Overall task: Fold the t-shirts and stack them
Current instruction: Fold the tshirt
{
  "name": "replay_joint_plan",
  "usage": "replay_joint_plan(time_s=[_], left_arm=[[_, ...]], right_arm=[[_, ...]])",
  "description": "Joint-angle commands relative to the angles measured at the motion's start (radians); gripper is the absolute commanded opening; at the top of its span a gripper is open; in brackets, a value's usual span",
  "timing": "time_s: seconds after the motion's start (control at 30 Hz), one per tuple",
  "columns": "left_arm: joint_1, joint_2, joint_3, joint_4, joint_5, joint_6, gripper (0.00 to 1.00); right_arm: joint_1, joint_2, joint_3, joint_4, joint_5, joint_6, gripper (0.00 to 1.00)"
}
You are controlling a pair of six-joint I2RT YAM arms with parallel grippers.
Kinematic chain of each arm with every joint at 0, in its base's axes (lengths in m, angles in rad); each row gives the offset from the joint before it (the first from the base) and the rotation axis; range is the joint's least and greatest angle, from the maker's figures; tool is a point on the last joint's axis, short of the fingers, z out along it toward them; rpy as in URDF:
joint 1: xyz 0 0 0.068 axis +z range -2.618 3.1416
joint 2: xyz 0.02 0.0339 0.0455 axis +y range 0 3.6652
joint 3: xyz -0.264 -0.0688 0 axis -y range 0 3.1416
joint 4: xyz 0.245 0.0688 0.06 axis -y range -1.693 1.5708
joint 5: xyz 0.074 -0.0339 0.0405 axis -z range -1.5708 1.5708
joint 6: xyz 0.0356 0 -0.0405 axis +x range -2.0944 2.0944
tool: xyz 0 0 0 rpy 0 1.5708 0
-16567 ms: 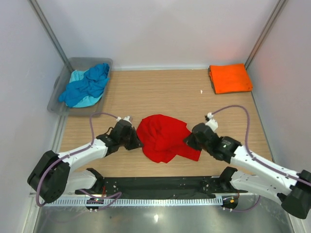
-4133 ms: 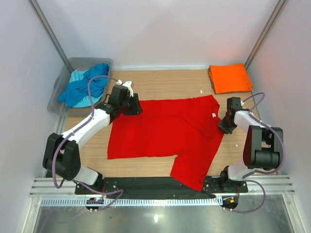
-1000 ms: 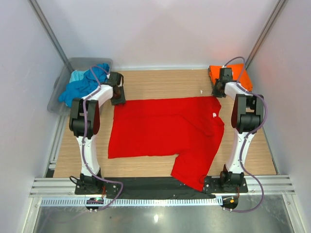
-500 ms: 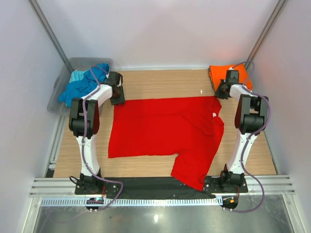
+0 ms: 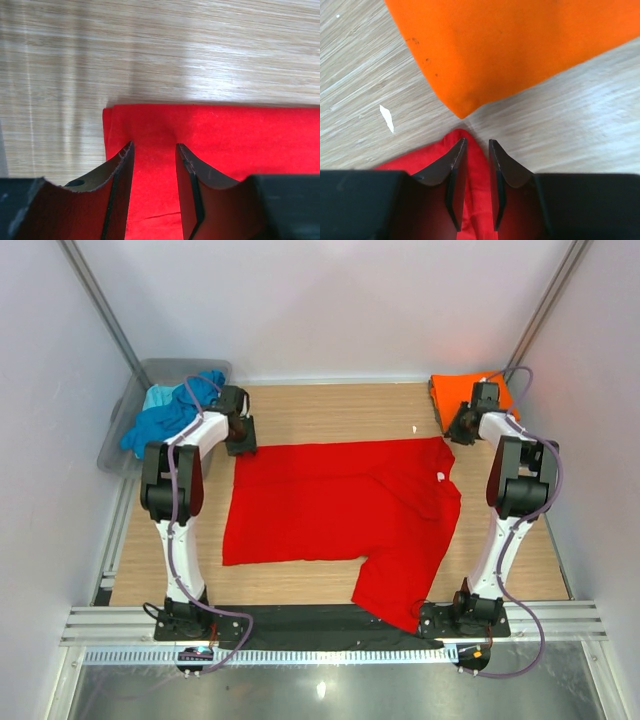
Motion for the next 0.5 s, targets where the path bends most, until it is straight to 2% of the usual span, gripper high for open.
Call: replay_joint_plan(time_s=[0.0,0.03,0.17,0.27,0.33,0.47], left_arm=[[0.011,-0.061,0.050,-0.036,0.073,0.034,0.40],[0.011,-0.094,0.057,-0.037,0.081,0.038,0.41],[0.008,-0.185,0.053,-0.027,0.101,0.028,0.41],[-0.011,-0.241,0.016,-0.008,0.110,0.019,0.42],[-0.017,-0.258,-0.010,-0.007,0.112,0.016,0.42],[-0.017,-0.312,-0.097,-0.007,0.087,0.033,0.41]], right_arm=[[0.010,-0.096,0.107,-0.127,0.081,-0.043,0.30],[0.017,-0.104,0.122,-0.158,0.145,-0.053,0.30],[0.094,-0.148,0.178,-0.328,0.242,-0.102,0.31],[0.190,-0.228,0.123,-0.382,0.342,-0.126,0.30],[0.300,-0.277,0.040,-0.396,0.383,-0.133,0.27],[0.461,-0.395,-0.141,-0.385,0.372,-0.115,0.24]])
